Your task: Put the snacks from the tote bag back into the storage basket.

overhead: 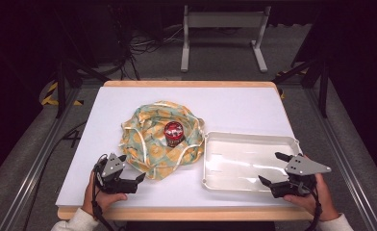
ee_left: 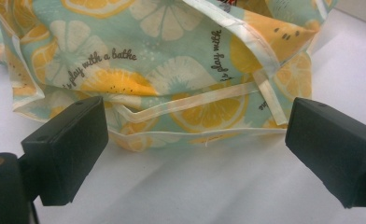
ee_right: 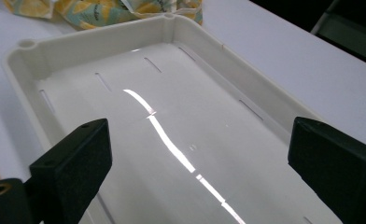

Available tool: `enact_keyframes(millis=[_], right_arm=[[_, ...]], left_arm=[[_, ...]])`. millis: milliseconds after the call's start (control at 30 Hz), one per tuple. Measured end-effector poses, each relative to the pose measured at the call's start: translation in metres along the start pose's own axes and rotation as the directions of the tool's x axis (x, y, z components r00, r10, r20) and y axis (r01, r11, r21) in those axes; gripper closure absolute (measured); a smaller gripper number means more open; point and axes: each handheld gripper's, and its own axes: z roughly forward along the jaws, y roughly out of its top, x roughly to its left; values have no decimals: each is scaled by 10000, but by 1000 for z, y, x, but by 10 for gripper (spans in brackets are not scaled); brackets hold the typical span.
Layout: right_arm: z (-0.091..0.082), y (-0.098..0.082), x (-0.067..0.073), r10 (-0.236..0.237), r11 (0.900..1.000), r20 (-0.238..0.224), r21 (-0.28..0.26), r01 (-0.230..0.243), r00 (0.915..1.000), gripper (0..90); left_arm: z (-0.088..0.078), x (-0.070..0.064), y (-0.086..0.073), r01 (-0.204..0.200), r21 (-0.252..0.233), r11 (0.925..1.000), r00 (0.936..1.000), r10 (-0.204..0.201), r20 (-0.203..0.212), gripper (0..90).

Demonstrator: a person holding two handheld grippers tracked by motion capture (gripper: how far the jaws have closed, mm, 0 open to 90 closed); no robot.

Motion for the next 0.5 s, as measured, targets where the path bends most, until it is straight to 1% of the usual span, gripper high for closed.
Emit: enact_keyframes(millis=[33,67,100,167,200,233,267,300,333,367,400,433,467,500], right_arm=[[0,-1,-2,-5,10000,-33,53,5,10000,66],[0,-2,-4,150,9999,-122,-20,-150,9998,67],[1,-2,-7,390,9992,-229,-66,-392,9990,75],[3,-3,-7,493,9987,-140,-84,-494,9987,80],[5,-2,-7,544,9985,-197,-100,-546,9983,84],[6,-1,-6,584,9982,-17,-102,-584,9983,86],[7,0,-6,608,9978,75,-264,-606,9981,94],[8,0,-5,679,9975,73,-222,-677,9977,94],[10,1,-4,626,9980,216,-48,-625,9978,90],[11,1,-4,583,9983,193,4,-583,9981,99],[12,1,-5,633,9980,19,69,-633,9980,108],[12,1,-5,633,9980,19,69,-633,9980,108],[12,0,-4,586,9982,87,141,-587,9982,127],[12,0,-5,579,9983,72,109,-579,9983,161]], left_arm=[[0,0,-1,-9,19,10000,10000,8,19,67],[0,0,-1,12,-29,10000,9999,-12,118,67],[-1,1,-2,-19,-12,10000,9999,20,126,67],[-3,1,-5,-26,-62,10000,9999,27,137,67],[-4,1,-7,-53,-44,10000,10000,53,20,67],[-6,2,-7,-54,-69,10000,10000,54,-70,67],[-7,3,-8,42,-125,9999,10000,-43,-59,67],[-8,4,-8,157,-293,9994,9999,-158,-26,66],[-9,5,-8,214,-340,9992,9998,-215,-30,65],[-9,6,-8,187,-369,9991,9998,-187,-14,63],[-9,6,-8,180,-357,9992,9998,-181,-14,59],[-9,6,-8,180,-357,9992,9998,-181,-14,59],[-9,5,-8,195,-325,9993,9998,-195,-13,59],[-8,5,-8,98,-285,9995,10000,-98,-17,58]])
